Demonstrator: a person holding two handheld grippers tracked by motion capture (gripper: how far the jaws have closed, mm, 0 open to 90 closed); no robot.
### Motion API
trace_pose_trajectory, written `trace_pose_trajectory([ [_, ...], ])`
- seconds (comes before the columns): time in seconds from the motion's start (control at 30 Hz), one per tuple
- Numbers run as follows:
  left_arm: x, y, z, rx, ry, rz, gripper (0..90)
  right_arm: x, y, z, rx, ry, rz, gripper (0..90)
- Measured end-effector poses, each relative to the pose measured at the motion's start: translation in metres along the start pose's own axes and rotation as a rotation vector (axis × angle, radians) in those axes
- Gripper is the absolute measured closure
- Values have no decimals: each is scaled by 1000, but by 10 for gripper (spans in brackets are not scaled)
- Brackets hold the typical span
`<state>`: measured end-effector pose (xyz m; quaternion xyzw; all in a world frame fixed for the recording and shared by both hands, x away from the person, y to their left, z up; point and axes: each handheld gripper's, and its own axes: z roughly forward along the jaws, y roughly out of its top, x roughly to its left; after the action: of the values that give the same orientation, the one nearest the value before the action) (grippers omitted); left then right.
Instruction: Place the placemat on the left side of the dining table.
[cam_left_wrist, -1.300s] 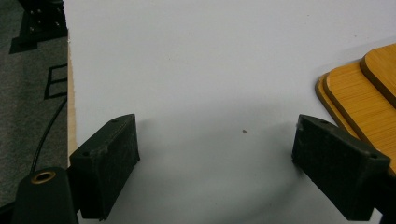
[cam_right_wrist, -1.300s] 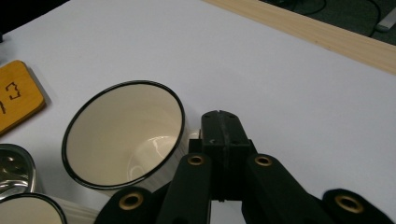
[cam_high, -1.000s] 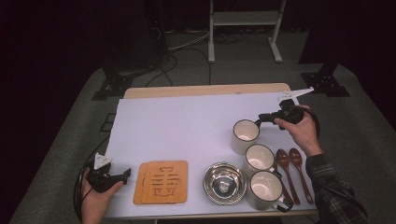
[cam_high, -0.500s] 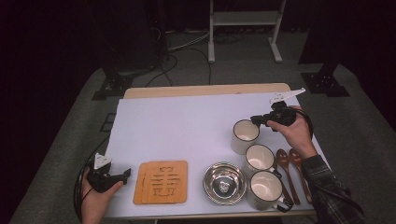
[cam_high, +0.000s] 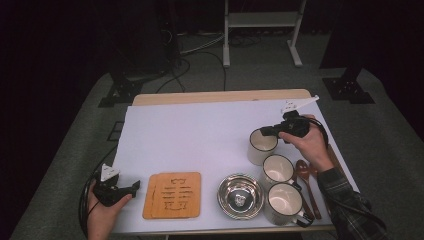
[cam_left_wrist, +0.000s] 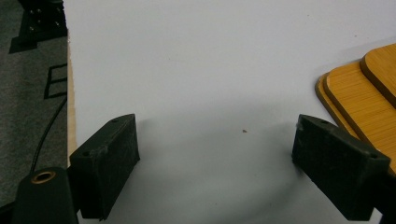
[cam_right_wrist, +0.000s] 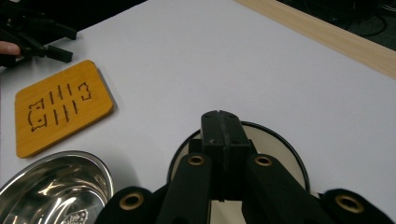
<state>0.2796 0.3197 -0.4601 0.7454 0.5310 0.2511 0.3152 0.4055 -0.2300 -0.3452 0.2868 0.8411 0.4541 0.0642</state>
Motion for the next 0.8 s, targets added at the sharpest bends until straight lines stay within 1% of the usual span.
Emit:
trace_pose_trajectory([
  [0.33,0,0,0,0,0,1,133,15,6,10,-2,42,-17,895],
  [0.53,0,0,0,0,-2,-1,133,21,9,17,0,61,-25,895],
  [0.8,0,0,0,-2,-2,-5,133,35,15,30,11,89,-55,895],
])
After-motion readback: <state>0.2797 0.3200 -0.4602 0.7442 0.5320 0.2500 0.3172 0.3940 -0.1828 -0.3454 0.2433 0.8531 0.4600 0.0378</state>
